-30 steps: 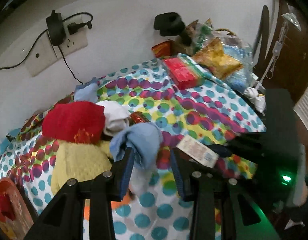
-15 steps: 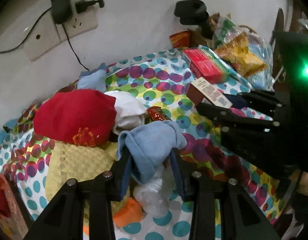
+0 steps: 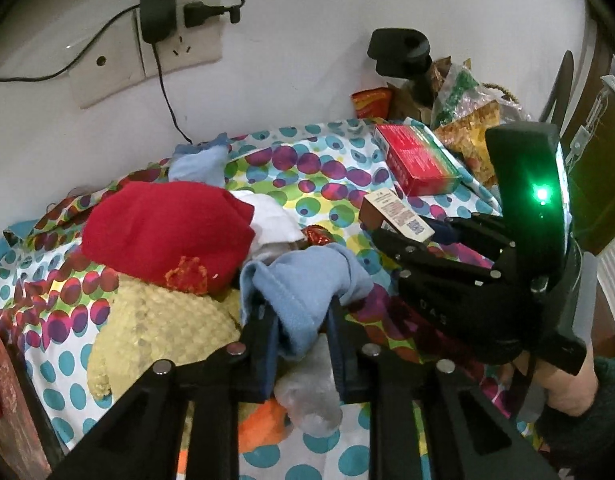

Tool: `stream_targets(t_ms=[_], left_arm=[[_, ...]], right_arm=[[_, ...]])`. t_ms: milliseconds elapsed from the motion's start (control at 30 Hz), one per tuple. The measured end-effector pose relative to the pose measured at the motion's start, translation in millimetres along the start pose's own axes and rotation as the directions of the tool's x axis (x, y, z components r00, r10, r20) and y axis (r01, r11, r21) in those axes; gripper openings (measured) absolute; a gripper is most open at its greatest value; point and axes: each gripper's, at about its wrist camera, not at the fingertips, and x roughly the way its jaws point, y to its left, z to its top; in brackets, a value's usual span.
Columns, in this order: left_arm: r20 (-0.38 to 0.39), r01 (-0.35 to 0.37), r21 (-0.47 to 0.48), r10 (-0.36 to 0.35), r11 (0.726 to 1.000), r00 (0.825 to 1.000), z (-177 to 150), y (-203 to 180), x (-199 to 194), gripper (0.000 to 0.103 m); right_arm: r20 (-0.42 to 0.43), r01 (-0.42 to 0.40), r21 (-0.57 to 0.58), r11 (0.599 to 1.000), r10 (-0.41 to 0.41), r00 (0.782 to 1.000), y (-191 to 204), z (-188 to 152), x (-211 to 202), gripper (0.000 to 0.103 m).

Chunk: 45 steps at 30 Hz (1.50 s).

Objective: Organize objects
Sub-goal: 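Lift the light blue sock with the left gripper while the right holds the cream box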

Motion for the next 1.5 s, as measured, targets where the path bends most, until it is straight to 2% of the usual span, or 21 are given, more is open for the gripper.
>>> stream_targets(t_ms=[333, 433, 567, 600, 633, 700, 767, 833, 900, 967, 1033, 1100, 1300, 1367, 1500], left_arm=[[0.061, 0.042, -0.051, -0.038, 0.998, 0.997, -1, -1, -31, 0.019], [0.080, 0.046, -0.059, -0.042, 0.997, 0.996, -2, 0, -41, 0.013], [0.067, 0.058, -0.072, -0.053, 0.996, 0.996, -5, 2, -46, 0.006], [0.067, 0.051, -0.070, -0.046, 0.996, 0.997, -5, 1, -46, 0.002], [0.073, 0.039, -0.068, -0.035, 0.997, 0.997, -6, -1, -47, 0.002], [0.048, 0.077, -0.043, -0.075, 0.996, 0.996, -7, -5, -42, 0.002], [0.048, 0.041, -0.045, -0.039, 0.998, 0.998, -7, -6, -39, 0.004], [0.024, 0.050, -0.042, -0.049, 0.998, 0.999, -5, -7, -34, 0.009], [0.025, 0.086, -0.066, -0.084, 0.994, 0.996, -2, -3, -33, 0.023], [0.028, 0.089, -0.059, -0.088, 0.994, 0.996, 1, -3, -33, 0.033], [0.038, 0.051, -0.031, -0.050, 0.998, 0.998, 6, -6, -33, 0.037], [0.031, 0.013, -0.023, -0.013, 1.000, 0.999, 9, -4, -31, 0.046], [-0.027, 0.019, -0.038, -0.020, 0.999, 0.999, 14, 6, -3, 0.049], [-0.051, 0.047, -0.043, -0.049, 0.998, 0.997, 15, 8, 10, 0.049], [-0.054, 0.007, -0.024, -0.008, 1.000, 0.999, 13, 9, 28, 0.049]], right_arm=[[-0.013, 0.002, 0.005, 1.000, -0.002, 1.000, -2, -5, 5, 0.028], [-0.021, 0.010, 0.007, 1.000, -0.009, 1.000, -2, -4, 7, 0.028], [-0.026, 0.030, -0.009, 1.000, -0.030, 0.999, 3, -2, 8, 0.028], [-0.026, 0.035, -0.014, 0.999, -0.035, 0.999, 4, -2, 8, 0.028], [-0.028, 0.039, -0.016, 0.999, -0.039, 0.999, 4, -2, 9, 0.028], [-0.026, 0.036, -0.015, 0.999, -0.037, 0.999, 4, -2, 7, 0.028], [-0.030, 0.035, -0.012, 0.999, -0.035, 0.999, 4, -1, 8, 0.028], [-0.030, 0.035, -0.013, 0.999, -0.035, 0.999, 5, -1, 8, 0.028], [-0.034, 0.037, -0.018, 0.999, -0.038, 0.999, 4, -1, 9, 0.029], [-0.034, 0.037, -0.020, 0.999, -0.038, 0.999, 5, -2, 9, 0.029], [-0.034, 0.036, -0.018, 0.999, -0.036, 0.999, 5, -2, 9, 0.029], [-0.034, 0.031, -0.016, 0.999, -0.031, 0.999, 5, -2, 9, 0.029], [-0.036, 0.020, -0.012, 1.000, -0.021, 0.999, 5, -4, 9, 0.030], [-0.036, 0.019, -0.009, 1.000, -0.019, 0.999, 5, -4, 9, 0.030], [-0.036, 0.022, -0.010, 1.000, -0.022, 0.999, 5, -3, 9, 0.030]])
